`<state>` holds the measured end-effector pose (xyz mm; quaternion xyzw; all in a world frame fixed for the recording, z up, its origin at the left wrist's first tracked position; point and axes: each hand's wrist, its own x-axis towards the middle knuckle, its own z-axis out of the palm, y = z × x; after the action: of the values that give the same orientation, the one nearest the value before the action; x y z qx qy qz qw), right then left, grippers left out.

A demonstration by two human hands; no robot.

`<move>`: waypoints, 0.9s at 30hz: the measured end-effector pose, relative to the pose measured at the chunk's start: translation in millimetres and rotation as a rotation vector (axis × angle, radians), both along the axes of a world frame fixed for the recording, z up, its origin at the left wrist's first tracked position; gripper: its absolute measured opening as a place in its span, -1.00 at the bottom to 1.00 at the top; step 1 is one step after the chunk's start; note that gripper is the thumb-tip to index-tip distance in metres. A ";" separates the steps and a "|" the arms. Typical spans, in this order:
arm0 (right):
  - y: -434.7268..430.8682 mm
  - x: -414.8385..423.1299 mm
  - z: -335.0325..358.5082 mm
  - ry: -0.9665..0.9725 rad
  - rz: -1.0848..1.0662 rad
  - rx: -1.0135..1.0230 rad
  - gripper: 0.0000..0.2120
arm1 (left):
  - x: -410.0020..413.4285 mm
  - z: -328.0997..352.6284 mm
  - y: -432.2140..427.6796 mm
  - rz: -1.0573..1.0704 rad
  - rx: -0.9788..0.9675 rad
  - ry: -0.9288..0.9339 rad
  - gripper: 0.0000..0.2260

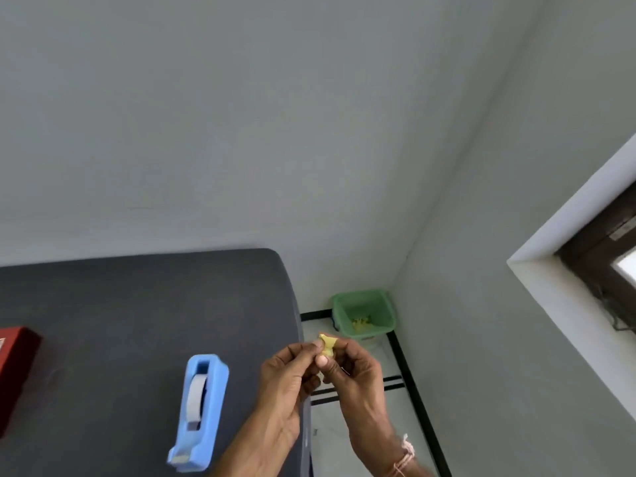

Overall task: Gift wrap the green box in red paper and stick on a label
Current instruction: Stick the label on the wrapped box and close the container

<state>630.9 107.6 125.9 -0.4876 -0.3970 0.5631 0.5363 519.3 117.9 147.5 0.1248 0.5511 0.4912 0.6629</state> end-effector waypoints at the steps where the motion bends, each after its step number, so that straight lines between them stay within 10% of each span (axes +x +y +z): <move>1: 7.1 8.7 -1.1 -0.022 -0.038 -0.005 -0.79 | 10.9 -0.2 6.1 -0.018 -0.024 -0.022 -0.95; 11: 175.3 106.0 -78.5 0.003 -0.087 -0.253 -0.71 | 115.9 -61.9 141.2 -0.053 -0.182 -0.053 -0.89; 18: 352.3 207.2 -264.5 -0.046 -0.266 -0.643 -0.90 | 190.1 -172.7 230.6 -0.078 -0.479 0.032 -0.87; 27: 447.3 256.1 -399.9 -0.133 -0.215 -0.967 -0.44 | 220.9 -242.3 307.3 -0.095 -0.494 0.150 -0.90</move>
<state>887.0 554.9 -274.0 -0.7534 -0.0716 0.5919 0.2774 740.1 425.2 -94.8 0.0212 0.6955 0.2994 0.6528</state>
